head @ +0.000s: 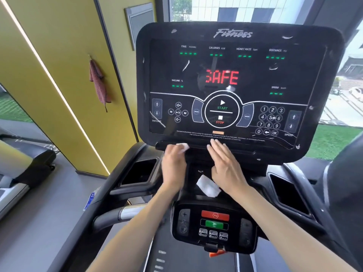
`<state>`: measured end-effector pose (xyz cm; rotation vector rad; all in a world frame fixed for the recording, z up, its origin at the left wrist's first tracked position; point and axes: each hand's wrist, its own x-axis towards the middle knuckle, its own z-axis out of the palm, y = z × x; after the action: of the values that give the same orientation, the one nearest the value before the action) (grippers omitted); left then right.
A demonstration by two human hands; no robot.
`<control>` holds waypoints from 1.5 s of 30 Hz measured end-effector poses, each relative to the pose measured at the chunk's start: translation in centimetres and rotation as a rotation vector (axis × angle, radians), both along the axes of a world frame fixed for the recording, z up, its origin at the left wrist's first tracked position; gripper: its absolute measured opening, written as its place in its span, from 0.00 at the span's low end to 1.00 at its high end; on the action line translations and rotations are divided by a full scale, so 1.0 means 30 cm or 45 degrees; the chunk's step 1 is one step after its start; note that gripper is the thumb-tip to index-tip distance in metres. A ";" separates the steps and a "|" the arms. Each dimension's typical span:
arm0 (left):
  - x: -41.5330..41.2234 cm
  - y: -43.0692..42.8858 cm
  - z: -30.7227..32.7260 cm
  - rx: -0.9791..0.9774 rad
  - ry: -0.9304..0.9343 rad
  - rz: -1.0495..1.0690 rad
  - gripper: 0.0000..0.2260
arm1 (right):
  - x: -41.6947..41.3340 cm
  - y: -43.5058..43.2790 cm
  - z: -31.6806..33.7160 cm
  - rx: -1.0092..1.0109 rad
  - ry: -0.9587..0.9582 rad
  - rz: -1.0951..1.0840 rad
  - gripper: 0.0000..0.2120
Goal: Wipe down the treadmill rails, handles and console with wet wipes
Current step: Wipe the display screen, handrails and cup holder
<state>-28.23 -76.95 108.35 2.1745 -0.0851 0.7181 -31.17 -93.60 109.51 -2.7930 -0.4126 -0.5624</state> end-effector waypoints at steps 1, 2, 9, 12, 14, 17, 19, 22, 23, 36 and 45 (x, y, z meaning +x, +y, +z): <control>0.005 0.027 0.006 -0.100 0.044 0.100 0.10 | -0.009 -0.032 -0.008 0.025 -0.019 -0.060 0.31; 0.011 0.046 0.014 -0.171 0.098 0.215 0.08 | -0.015 -0.061 -0.011 0.061 -0.035 -0.132 0.31; 0.007 -0.145 0.048 0.191 -0.129 -0.248 0.11 | -0.034 -0.122 -0.012 0.150 -0.004 -0.290 0.25; 0.017 -0.105 0.041 0.295 -0.119 -0.299 0.11 | -0.038 -0.130 -0.012 0.175 -0.029 -0.287 0.25; 0.010 -0.038 0.023 0.319 -0.129 -0.136 0.13 | -0.043 -0.124 -0.012 0.172 -0.065 -0.280 0.26; -0.009 -0.039 0.026 0.327 -0.052 0.040 0.14 | -0.039 -0.120 -0.021 0.165 -0.119 -0.265 0.27; -0.019 -0.132 0.040 0.360 -0.013 -0.054 0.13 | -0.034 -0.124 -0.028 0.163 -0.118 -0.263 0.28; -0.019 -0.218 0.034 0.489 0.024 -0.236 0.12 | -0.038 -0.133 -0.031 0.147 -0.112 -0.250 0.28; -0.011 -0.202 0.032 0.512 0.046 -0.257 0.12 | -0.041 -0.134 -0.029 0.154 -0.108 -0.251 0.28; -0.005 -0.212 0.057 0.389 0.122 -0.288 0.12 | -0.032 -0.147 -0.017 0.174 -0.114 -0.227 0.25; -0.015 -0.256 0.102 0.459 0.178 -0.248 0.12 | -0.031 -0.139 -0.012 0.165 -0.168 -0.214 0.25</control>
<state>-28.67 -84.62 111.42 2.5084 -0.3733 0.4644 -32.11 -97.76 109.15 -2.6902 -0.1604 -0.7849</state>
